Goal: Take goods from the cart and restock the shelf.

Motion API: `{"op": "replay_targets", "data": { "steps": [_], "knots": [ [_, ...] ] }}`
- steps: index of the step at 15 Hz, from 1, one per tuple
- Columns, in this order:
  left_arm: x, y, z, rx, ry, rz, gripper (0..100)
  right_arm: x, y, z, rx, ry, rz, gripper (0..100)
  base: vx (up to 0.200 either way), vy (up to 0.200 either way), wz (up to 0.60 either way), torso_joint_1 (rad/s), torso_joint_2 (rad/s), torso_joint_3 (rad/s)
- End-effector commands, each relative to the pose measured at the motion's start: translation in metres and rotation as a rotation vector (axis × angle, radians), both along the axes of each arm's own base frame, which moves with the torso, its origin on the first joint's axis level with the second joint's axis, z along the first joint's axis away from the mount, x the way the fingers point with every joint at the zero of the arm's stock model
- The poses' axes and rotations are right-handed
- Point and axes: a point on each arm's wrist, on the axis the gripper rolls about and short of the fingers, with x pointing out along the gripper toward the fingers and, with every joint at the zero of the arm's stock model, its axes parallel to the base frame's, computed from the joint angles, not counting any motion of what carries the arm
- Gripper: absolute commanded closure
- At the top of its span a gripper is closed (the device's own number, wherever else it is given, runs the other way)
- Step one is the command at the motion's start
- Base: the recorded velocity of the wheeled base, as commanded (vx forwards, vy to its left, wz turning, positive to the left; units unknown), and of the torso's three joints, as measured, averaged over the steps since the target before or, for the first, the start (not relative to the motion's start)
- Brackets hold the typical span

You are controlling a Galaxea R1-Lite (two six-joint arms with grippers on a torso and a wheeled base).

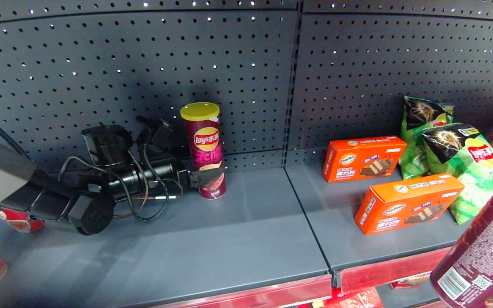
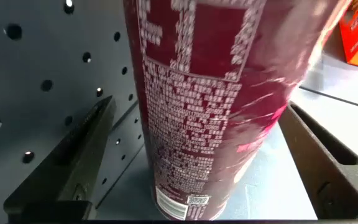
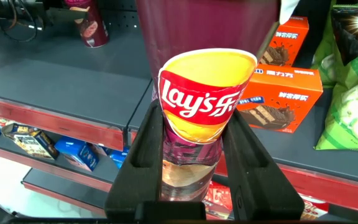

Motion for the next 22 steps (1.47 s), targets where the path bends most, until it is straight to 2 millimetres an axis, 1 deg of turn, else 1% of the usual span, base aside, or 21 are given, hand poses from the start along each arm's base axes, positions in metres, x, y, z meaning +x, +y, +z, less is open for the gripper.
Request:
{"op": "replay_targets", "data": {
  "steps": [1,2,3,8,9,13,14,15,16,17,19,22],
  "knots": [
    [0.001,-0.001,-0.001,-0.001,0.004,-0.002,0,0.000,0.000,0.000,-0.001,0.001,0.000,100,0.000,0.000,0.00,0.000,0.00,0.000],
    [0.001,-0.002,-0.001,-0.002,0.001,-0.004,0,0.000,0.000,0.000,-0.001,0.001,0.000,100,0.000,0.000,0.00,0.000,0.00,0.000],
    [0.002,-0.002,-0.003,-0.002,-0.002,-0.005,100,0.000,0.000,0.000,-0.001,0.001,0.000,100,0.000,0.000,0.00,0.000,0.00,0.000],
    [0.002,-0.008,-0.002,-0.002,0.002,-0.013,100,0.000,0.000,0.000,0.000,-0.001,0.000,100,0.000,0.000,0.00,0.000,0.00,0.000],
    [-0.001,-0.011,0.000,-0.003,0.001,-0.023,100,0.000,0.000,0.000,0.000,-0.001,0.000,100,0.000,0.000,0.00,0.000,0.00,0.000],
    [-0.023,-0.013,0.021,-0.027,-0.012,-0.038,100,-0.001,-0.001,-0.002,-0.002,0.002,-0.003,100,0.000,0.000,0.00,0.000,0.00,0.000],
    [-0.032,-0.011,0.029,-0.031,-0.029,-0.039,100,-0.001,-0.001,-0.002,-0.001,-0.001,-0.003,100,0.000,0.000,0.00,0.000,0.00,0.000],
    [-0.038,-0.010,0.033,-0.034,-0.034,-0.041,100,-0.001,-0.001,-0.002,-0.001,-0.001,-0.003,100,0.000,0.000,0.00,0.000,0.00,0.000],
    [-0.039,-0.010,0.034,-0.034,-0.034,-0.041,100,-0.001,-0.001,-0.002,-0.001,-0.001,-0.003,100,0.000,0.000,0.00,0.000,0.00,0.000],
    [-0.053,-0.009,0.039,-0.036,-0.040,-0.049,100,-0.001,-0.001,-0.001,-0.001,-0.001,-0.003,100,0.000,0.000,0.00,0.000,0.00,0.000],
    [-0.066,-0.007,0.040,-0.033,-0.043,-0.047,100,-0.001,-0.001,-0.001,0.000,-0.002,-0.004,100,0.000,0.000,0.00,0.000,0.00,0.000],
    [-0.093,-0.004,0.039,-0.031,-0.018,-0.058,100,-0.001,-0.001,-0.002,-0.001,0.001,-0.006,100,0.000,0.000,0.00,0.000,0.00,0.000]
  ]
}}
